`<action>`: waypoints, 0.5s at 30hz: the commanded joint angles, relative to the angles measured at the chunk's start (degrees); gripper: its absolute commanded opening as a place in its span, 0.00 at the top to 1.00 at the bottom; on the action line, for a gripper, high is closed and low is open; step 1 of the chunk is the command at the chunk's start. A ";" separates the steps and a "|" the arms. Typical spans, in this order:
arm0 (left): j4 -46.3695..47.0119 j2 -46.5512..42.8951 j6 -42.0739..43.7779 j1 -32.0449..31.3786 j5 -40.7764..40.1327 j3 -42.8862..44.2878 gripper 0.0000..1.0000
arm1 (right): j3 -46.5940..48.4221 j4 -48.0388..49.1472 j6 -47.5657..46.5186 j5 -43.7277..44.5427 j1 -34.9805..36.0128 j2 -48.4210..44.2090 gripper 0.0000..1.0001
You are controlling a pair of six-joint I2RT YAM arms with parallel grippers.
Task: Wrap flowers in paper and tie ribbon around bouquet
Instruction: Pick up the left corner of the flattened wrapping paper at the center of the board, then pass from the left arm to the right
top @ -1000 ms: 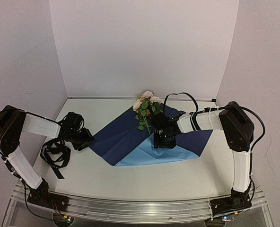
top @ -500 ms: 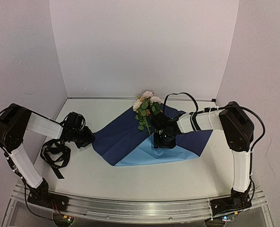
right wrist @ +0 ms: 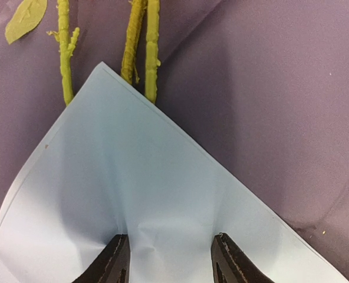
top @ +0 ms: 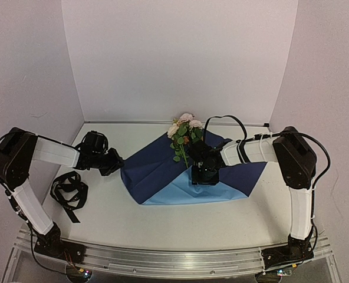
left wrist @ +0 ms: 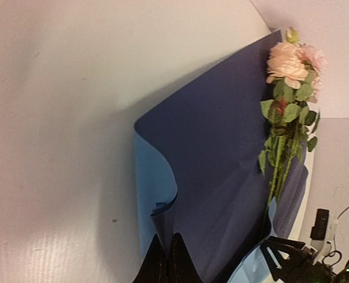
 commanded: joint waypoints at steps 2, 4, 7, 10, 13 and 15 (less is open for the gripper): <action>-0.47 1.12 2.12 -2.60 4.41 10.00 1.00 | -1.47 -3.80 -0.07 -1.08 0.08 4.52 0.51; -1.26 2.12 2.02 -3.33 5.52 12.73 1.00 | -1.48 -3.83 -0.10 -1.03 0.09 4.63 0.51; -2.10 3.67 1.62 -4.63 7.02 15.73 1.00 | -1.55 -3.79 0.02 -0.88 0.09 4.66 0.51; -4.12 4.83 1.20 -4.88 6.72 17.00 1.00 | -1.67 -3.79 0.09 -0.37 0.09 4.24 0.51; -5.07 4.77 0.47 -4.69 6.08 15.94 1.00 | -1.41 -3.89 0.12 -0.02 0.11 4.01 0.51; -5.35 4.50 0.38 -4.62 6.24 15.03 1.00 | -1.15 -3.91 0.11 0.03 0.14 4.35 0.51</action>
